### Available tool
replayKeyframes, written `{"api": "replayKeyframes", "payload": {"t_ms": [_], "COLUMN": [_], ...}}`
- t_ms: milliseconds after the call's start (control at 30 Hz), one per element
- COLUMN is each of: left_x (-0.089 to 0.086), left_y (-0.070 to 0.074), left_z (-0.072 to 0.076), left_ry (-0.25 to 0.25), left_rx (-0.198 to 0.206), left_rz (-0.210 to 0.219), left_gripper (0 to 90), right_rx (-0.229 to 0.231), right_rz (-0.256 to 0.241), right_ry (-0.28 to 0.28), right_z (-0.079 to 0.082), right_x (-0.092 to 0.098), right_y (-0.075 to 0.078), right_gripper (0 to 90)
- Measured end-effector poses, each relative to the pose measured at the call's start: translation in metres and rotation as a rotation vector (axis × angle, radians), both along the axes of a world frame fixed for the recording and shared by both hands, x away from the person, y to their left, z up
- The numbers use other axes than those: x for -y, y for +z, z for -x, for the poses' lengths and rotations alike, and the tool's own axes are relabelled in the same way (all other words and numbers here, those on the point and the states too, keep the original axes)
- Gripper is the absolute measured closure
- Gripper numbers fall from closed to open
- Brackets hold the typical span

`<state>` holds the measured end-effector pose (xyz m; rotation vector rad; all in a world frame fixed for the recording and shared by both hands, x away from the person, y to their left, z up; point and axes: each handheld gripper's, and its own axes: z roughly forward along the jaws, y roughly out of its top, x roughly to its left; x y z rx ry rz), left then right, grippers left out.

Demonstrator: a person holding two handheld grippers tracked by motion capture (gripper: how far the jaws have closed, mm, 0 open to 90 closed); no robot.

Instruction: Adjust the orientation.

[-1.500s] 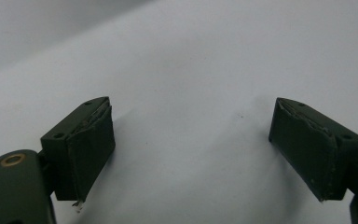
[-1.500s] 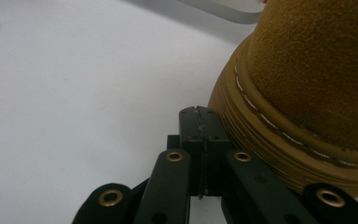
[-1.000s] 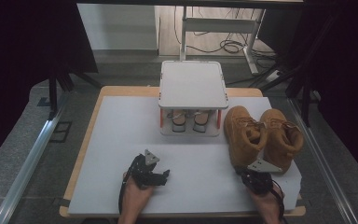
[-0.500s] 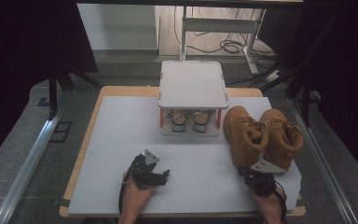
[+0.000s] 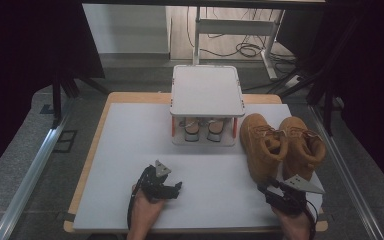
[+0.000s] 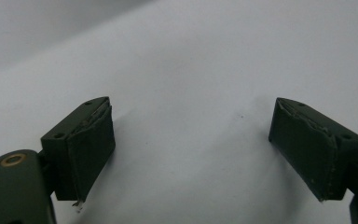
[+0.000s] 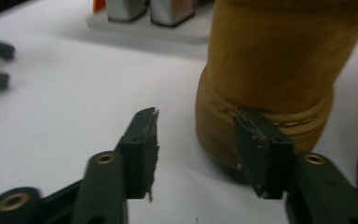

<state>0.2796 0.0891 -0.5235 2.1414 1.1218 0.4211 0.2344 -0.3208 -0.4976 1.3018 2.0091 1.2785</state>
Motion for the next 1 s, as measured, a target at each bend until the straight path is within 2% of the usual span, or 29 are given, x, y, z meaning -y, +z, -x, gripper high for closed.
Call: {"api": "replayKeyframes", "payload": {"t_ms": [167, 400, 500, 767, 900, 1000], "left_x": [0.000, 0.000, 0.000, 0.000, 0.000, 0.000], "left_y": [0.000, 0.000, 0.000, 0.000, 0.000, 0.000], "left_z": [0.000, 0.000, 0.000, 0.000, 0.000, 0.000], "left_ry": [0.000, 0.000, -0.001, -0.001, -0.001, 0.000], "left_rx": [0.000, 0.000, 0.000, 0.000, 0.000, 0.000], "left_rz": [0.000, 0.000, -0.001, -0.001, 0.000, 0.000], "left_gripper": [13.9, 14.0, 14.0, 14.0, 14.0, 14.0], "right_rx": [0.048, 0.098, 0.111, 0.156, 0.171, 0.212], "right_rz": [-0.012, 0.035, 0.038, 0.027, -0.013, -0.050], "right_ry": [-0.027, -0.095, -0.115, -0.176, -0.198, -0.197], "right_z": [0.003, -0.002, -0.006, -0.020, -0.026, -0.030], "right_x": [0.005, 0.002, 0.000, 0.000, 0.000, -0.001], "right_y": [0.005, 0.011, 0.013, 0.018, 0.020, 0.022], "right_gripper": [32.4, 13.3, 12.0, 0.5, 0.0, 0.0]}}
